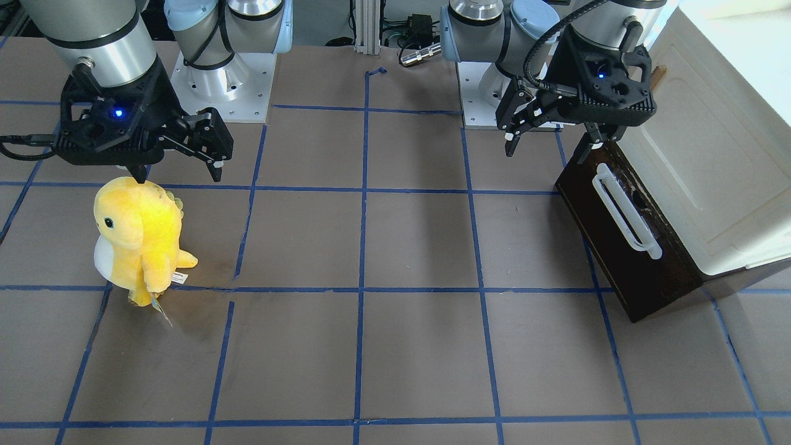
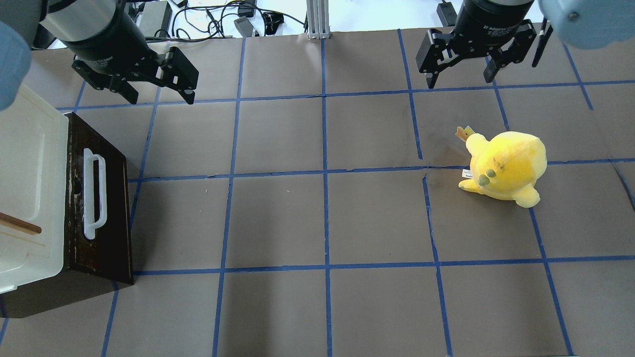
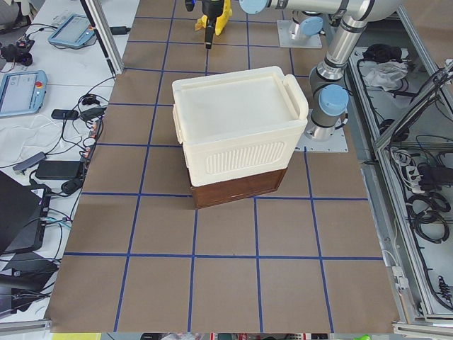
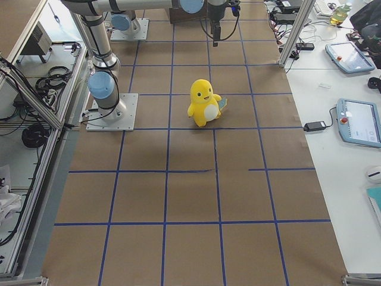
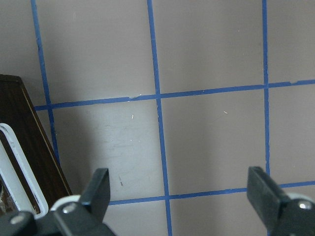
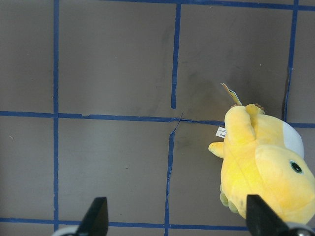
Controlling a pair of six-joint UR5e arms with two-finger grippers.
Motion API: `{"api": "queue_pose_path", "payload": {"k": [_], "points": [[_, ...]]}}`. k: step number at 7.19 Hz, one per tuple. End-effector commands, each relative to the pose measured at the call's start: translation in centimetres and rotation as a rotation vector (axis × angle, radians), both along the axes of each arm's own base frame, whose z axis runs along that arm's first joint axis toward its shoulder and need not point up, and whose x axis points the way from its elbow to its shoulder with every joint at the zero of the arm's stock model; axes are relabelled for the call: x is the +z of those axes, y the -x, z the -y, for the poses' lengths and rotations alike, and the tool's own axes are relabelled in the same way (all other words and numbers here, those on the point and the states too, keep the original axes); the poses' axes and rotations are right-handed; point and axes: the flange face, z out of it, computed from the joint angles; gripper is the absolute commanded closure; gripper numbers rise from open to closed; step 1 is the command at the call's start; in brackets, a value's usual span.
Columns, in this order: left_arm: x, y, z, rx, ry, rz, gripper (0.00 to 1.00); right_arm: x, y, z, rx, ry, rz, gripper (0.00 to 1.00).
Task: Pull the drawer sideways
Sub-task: 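Move the left gripper toward the white drawer handle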
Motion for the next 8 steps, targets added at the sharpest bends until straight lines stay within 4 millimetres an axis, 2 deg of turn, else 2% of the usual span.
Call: {"api": "queue_pose_path", "payload": {"k": [1,3,4,5,6,7,8], "points": [[0.0,-0.1,0.0,0.0,0.002,0.007,0.0,0.0,0.0,0.0,0.0,0.0,0.0,0.0],[-0.6,0.0,0.3,0.008,-0.007,0.002,0.0,0.0,0.0,0.0,0.0,0.0,0.0,0.0],[-1.7,0.0,0.8,0.013,-0.025,0.024,0.0,0.0,0.0,0.0,0.0,0.0,0.0,0.0],[-2.4,-0.6,1.3,0.067,-0.025,0.102,0.0,0.0,0.0,0.0,0.0,0.0,0.0,0.0],[-4.2,-0.3,0.9,0.137,-0.055,0.114,0.0,0.0,0.0,0.0,0.0,0.0,0.0,0.0],[-7.4,0.5,0.8,0.212,-0.098,0.111,0.0,0.0,0.0,0.0,0.0,0.0,0.0,0.0],[-9.9,1.7,1.6,0.245,-0.087,0.117,0.0,0.0,0.0,0.0,0.0,0.0,0.0,0.0]]}}
